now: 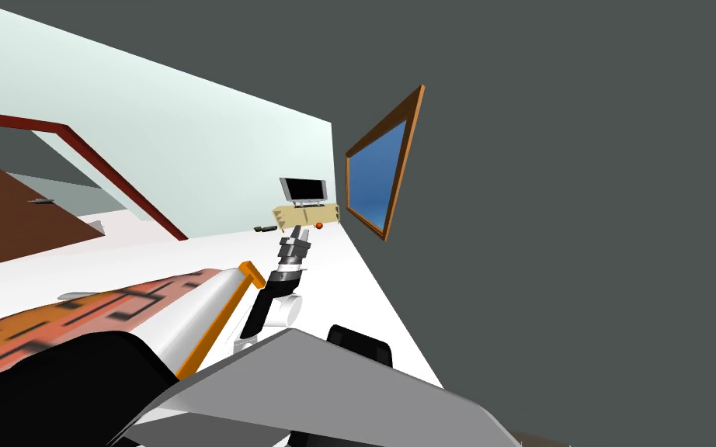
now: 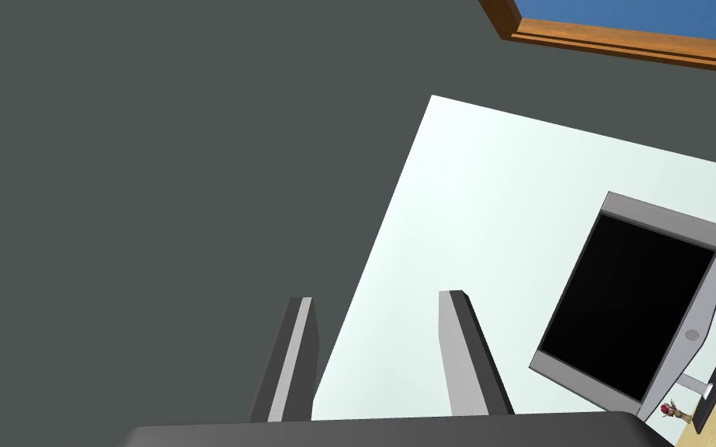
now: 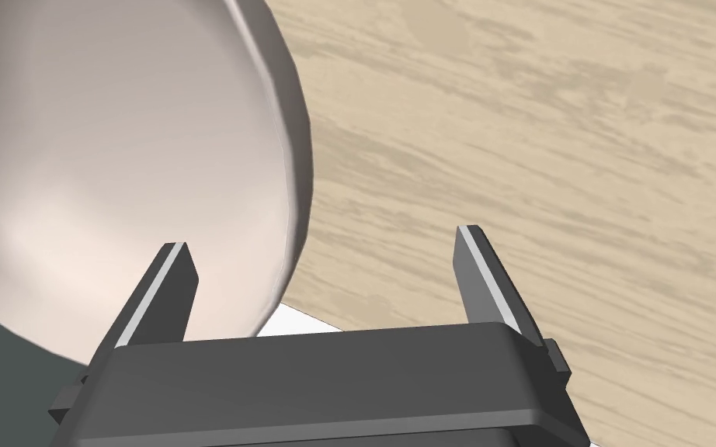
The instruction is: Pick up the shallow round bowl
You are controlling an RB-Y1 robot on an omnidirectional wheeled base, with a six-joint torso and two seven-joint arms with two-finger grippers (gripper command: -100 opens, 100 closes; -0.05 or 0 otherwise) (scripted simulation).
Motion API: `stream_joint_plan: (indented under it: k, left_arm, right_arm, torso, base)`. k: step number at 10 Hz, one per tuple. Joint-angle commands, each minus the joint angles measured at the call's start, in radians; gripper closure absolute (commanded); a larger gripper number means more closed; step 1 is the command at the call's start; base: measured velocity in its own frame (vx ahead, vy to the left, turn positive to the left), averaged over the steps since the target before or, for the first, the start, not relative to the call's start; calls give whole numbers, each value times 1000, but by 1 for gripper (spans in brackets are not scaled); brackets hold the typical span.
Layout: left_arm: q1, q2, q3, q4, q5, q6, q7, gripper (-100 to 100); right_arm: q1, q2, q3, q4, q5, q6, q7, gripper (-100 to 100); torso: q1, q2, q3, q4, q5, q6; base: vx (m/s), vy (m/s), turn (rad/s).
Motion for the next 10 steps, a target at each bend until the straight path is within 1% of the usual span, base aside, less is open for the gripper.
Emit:
stream_joint_plan:
  k: [1,2,3,4,6,7,8,9,10]
  left_arm:
    - [0,0,0,0,0,0,0,0]
    - [0,0,0,0,0,0,0,0]
    - [0,0,0,0,0,0,0,0]
    - [0,0,0,0,0,0,0,0]
    - [0,0,0,0,0,0,0,0]
    - [0,0,0,0,0,0,0,0]
    - [0,0,0,0,0,0,0,0]
    - [0,0,0,0,0,0,0,0]
    - [0,0,0,0,0,0,0,0]
  right_arm:
    - [0,0,0,0,0,0,0,-100]
    - [0,1,0,1,2,4,-3,100]
    - [0,1,0,1,2,4,-3,100]
    - [-4,-4,-3,-1,1,7,-4,100]
    - [-3,-2,-3,-1,0,6,-5,100]
    - [-3,-2,-3,-1,0,6,-5,0]
    - [-9,15,3,21,-22,23,27,100]
    - [-9,15,3,21,-22,23,27,100]
    - [-2,-4,-2,3,-22,-5,21,100]
  torso:
    - [0,0,0,0,0,0]
    - [0,0,0,0,0,0]
    - [0,0,0,0,0,0]
    - [0,2,0,-1,-4,3]
    - [-1,2,1,-1,-4,2]
    - [-1,3,1,-1,-4,2]
    - [-1,3,1,-1,-4,2]
    - [-1,3,1,-1,-5,2]
    - [-2,3,0,-2,-6,3]
  base:
    - [0,0,0]
    - [0,0,0]
    - [0,0,0]
    - [0,0,0]
    - [0,0,0]
    - [0,0,0]
    - [0,-11,8]
    - [5,-1,-15]
    - [-8,5,26]
